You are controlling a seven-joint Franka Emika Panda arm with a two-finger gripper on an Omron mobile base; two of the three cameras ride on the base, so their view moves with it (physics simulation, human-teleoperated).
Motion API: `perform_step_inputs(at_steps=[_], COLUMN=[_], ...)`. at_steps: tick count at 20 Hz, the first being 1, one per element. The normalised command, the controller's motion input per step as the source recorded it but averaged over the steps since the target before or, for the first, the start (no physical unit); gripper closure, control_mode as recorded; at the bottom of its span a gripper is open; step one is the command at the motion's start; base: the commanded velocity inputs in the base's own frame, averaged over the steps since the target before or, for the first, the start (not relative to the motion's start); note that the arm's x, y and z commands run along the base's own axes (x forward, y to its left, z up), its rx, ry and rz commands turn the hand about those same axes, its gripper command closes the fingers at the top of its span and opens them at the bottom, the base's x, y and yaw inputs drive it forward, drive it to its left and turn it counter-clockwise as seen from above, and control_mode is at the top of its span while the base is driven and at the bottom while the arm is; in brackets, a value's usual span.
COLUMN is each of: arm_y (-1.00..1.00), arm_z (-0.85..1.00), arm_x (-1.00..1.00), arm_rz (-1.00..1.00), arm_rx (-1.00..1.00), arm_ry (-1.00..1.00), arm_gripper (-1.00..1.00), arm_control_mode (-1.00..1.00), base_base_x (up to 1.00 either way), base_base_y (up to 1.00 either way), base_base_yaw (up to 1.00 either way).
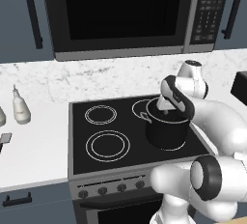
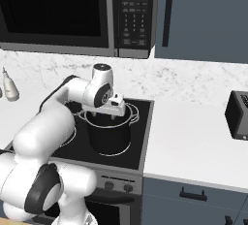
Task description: Put the lime and eggplant in the pot. Retrieve the spatula and lightly stir the vegetables in the pot.
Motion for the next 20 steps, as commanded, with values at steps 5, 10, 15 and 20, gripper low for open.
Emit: perform_step_inputs(at_steps=[5, 10, 15, 20], arm_y=[0.00, 0.00, 0.26, 0.37], arm_z=[0.58, 0.68, 0.43, 0.06], arm_x=[-0.65, -0.95, -0.98, -0.62], arm_rz=[0.00, 0.00, 0.06, 0.06], arm_rx=[0.00, 0.00, 0.00, -0.04], arm_ry=[-0.06, -0.20, -0.10, 0.02], arm_gripper=[-1.00, -1.00, -1.00, -1.00], arm_control_mode=[-1.00, -1.00, -1.00, -1.00], base_base_x=[0.00, 0.00, 0.00, 0.00], base_base_y=[0.00, 0.00, 0.00, 0.00], base_base_yaw=[0.00, 0.00, 0.00, 0.00])
